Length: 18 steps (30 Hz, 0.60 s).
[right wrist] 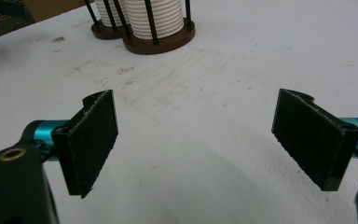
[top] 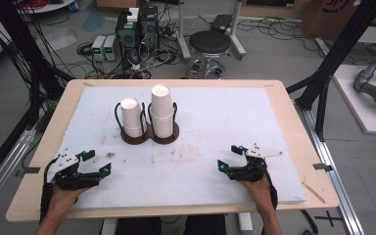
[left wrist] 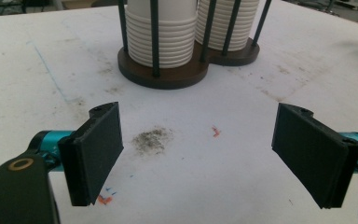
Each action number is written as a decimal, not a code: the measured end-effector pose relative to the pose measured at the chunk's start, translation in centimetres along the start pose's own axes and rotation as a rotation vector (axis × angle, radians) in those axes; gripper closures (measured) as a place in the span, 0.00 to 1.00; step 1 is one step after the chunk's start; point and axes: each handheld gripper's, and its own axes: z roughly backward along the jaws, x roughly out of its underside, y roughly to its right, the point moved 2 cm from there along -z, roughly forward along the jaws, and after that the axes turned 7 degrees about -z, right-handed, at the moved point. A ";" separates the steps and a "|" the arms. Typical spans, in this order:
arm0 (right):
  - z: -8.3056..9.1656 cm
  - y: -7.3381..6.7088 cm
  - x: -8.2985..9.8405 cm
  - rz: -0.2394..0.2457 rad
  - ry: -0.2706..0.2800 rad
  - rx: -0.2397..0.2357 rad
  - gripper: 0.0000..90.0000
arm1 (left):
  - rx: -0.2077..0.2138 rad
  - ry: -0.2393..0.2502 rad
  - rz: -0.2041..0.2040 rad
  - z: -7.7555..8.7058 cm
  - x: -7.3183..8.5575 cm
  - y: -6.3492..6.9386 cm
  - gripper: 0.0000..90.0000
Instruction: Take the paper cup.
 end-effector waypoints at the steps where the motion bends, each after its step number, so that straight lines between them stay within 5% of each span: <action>1: 0.0 0.0 0.0 0.000 -0.004 0.001 0.16 | 0.010 -0.006 -0.009 0.0 -0.4 -0.1 0.18; 7: -0.2 0.0 0.0 0.002 -0.019 0.002 0.16 | 0.029 0.008 -0.053 0.2 -3.1 -0.1 0.17; 18: -0.1 0.0 0.0 0.003 -0.017 0.001 0.16 | 0.136 -0.065 -0.206 0.1 -11.4 0.3 0.17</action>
